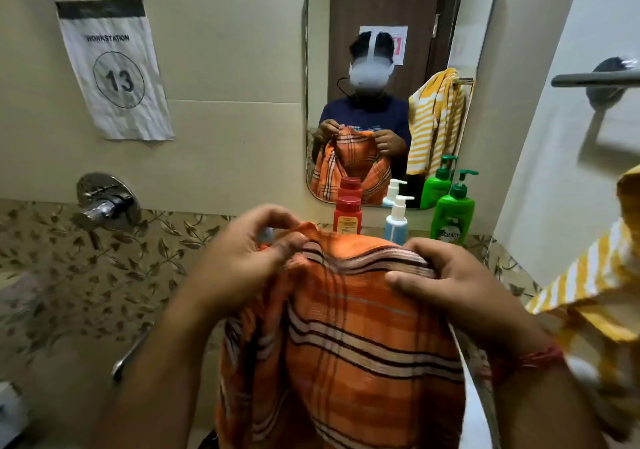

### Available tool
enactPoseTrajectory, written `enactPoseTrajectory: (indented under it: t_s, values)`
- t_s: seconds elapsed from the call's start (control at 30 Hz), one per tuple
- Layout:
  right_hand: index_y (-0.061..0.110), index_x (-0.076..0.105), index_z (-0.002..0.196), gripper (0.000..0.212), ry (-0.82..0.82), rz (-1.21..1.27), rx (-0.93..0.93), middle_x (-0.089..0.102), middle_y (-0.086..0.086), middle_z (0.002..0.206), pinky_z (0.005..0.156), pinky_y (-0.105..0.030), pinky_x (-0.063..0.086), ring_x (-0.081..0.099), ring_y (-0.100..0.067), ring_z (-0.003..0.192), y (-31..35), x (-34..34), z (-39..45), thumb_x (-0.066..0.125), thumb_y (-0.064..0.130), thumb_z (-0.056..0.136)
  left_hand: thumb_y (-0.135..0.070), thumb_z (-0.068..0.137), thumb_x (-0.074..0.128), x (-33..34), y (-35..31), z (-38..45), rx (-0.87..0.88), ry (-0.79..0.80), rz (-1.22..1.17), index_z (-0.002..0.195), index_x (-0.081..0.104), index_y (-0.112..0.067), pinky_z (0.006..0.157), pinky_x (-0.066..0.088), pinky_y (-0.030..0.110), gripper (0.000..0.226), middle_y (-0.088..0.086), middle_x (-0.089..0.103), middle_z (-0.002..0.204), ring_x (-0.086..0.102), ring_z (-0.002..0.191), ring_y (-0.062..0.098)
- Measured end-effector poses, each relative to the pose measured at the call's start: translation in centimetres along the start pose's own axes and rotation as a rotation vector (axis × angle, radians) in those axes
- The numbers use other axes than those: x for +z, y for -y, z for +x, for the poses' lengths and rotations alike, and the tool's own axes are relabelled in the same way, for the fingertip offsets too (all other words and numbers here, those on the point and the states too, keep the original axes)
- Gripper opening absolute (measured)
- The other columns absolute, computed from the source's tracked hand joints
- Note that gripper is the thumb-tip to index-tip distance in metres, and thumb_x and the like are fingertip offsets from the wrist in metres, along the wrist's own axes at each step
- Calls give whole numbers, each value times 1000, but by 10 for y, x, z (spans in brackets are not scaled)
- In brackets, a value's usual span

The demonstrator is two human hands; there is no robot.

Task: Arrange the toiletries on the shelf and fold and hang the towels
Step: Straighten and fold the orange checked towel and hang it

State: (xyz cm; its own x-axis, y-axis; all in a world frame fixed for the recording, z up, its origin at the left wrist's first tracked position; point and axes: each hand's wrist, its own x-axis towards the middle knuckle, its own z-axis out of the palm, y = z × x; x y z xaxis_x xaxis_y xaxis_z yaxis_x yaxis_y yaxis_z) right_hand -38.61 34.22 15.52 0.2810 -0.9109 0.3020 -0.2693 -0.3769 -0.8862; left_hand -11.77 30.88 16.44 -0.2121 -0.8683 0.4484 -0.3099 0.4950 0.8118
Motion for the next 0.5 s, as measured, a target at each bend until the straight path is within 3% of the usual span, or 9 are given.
enactPoseTrajectory:
  t_s: [0.1,0.13,0.2,0.23,0.3,0.43,0.5]
  values:
    - [10,59,86,17,75,-190,-156,62,-9,80,63,-39,49,58,-18,71,15,24,11,72,20,84,-37,83,70,26,-14,-2,44,332,41,134,54,-38,91,55,21,54,-19,64,129,64,114,-2]
    - [13,56,84,13,84,-211,-201,60,-7,80,62,-40,47,56,-21,71,17,29,13,69,16,82,-33,86,70,33,-15,-1,60,392,41,137,55,-34,96,53,21,54,-16,65,129,62,117,0]
    - [20,49,76,18,48,-254,-237,52,3,71,55,-31,40,47,-13,64,16,30,13,63,10,78,-27,91,70,32,-13,0,38,445,35,119,68,-23,91,56,28,29,-7,73,110,69,105,8]
    - [22,45,72,21,20,-270,-229,47,6,67,54,-28,36,43,-8,61,13,26,11,62,10,77,-26,92,69,28,-12,-1,15,450,26,106,72,-20,84,57,30,15,-3,74,97,71,95,11]
    - [21,43,70,20,-6,-286,-191,44,7,66,54,-25,36,41,-5,61,8,17,4,60,14,76,-30,92,69,18,-7,-3,5,386,6,88,70,-22,73,55,27,9,-3,72,84,71,82,12]
    - [24,51,83,21,213,-117,15,56,9,78,63,-26,48,57,-8,74,4,8,-1,72,26,83,-29,88,72,16,-3,-4,19,212,-82,86,69,-28,70,57,28,3,-7,70,90,73,83,16]
    - [20,54,88,22,233,71,50,60,3,83,68,-29,51,60,-13,78,6,14,2,75,27,84,-21,90,72,23,-5,-3,17,231,-120,90,69,-30,72,59,30,8,-8,68,95,72,86,17]
